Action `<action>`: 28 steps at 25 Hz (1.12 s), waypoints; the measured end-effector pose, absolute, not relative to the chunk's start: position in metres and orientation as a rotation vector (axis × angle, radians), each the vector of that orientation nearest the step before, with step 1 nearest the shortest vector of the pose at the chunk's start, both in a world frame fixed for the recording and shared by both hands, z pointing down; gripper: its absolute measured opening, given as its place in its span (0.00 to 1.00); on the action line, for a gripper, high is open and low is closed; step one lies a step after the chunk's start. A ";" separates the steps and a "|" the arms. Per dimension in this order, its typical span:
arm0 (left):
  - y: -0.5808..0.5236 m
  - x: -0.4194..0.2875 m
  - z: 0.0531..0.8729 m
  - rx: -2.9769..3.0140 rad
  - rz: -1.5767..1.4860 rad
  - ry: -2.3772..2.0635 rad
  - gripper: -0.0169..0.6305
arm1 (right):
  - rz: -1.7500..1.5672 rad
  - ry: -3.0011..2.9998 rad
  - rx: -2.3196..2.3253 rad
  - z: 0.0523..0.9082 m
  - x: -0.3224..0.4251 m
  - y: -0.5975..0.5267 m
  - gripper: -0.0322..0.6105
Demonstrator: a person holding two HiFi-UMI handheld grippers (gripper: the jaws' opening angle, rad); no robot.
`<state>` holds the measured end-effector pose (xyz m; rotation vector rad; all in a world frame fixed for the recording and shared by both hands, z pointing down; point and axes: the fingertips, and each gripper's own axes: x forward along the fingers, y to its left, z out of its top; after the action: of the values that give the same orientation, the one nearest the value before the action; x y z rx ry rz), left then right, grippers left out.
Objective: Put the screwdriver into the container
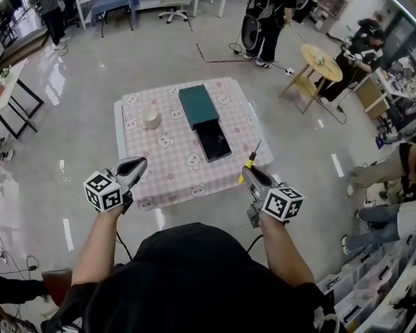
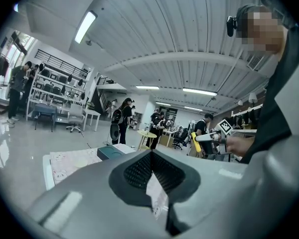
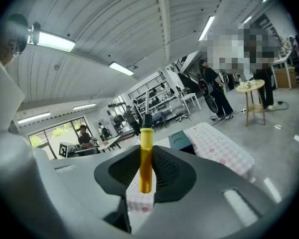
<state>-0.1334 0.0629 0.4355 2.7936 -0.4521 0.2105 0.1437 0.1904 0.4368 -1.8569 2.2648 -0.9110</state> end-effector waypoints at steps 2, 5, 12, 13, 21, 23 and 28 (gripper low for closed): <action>0.061 -0.134 0.436 2.794 0.209 -0.447 0.03 | -0.911 2.262 -1.863 0.437 0.143 0.190 0.21; 0.058 -0.136 0.437 2.794 0.202 -0.446 0.03 | -0.911 2.262 -1.865 0.438 0.139 0.189 0.21; 0.061 -0.146 0.438 2.792 0.195 -0.441 0.03 | -0.920 2.266 -1.861 0.439 0.128 0.191 0.21; 0.060 -0.149 0.437 2.791 0.194 -0.441 0.03 | -0.921 2.267 -1.861 0.438 0.125 0.190 0.21; 0.045 -0.175 0.431 2.784 0.177 -0.430 0.03 | -0.927 2.265 -1.866 0.434 0.098 0.176 0.21; 0.042 -0.182 0.428 2.776 0.155 -0.432 0.03 | -0.929 2.265 -1.868 0.433 0.093 0.177 0.21; 0.038 -0.185 0.424 2.776 0.132 -0.435 0.03 | -0.933 2.274 -1.884 0.431 0.093 0.183 0.21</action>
<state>-0.1851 0.0380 0.4241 2.7764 -0.4350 0.1317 0.0928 0.1827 0.4310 -1.8844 2.2741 -0.9332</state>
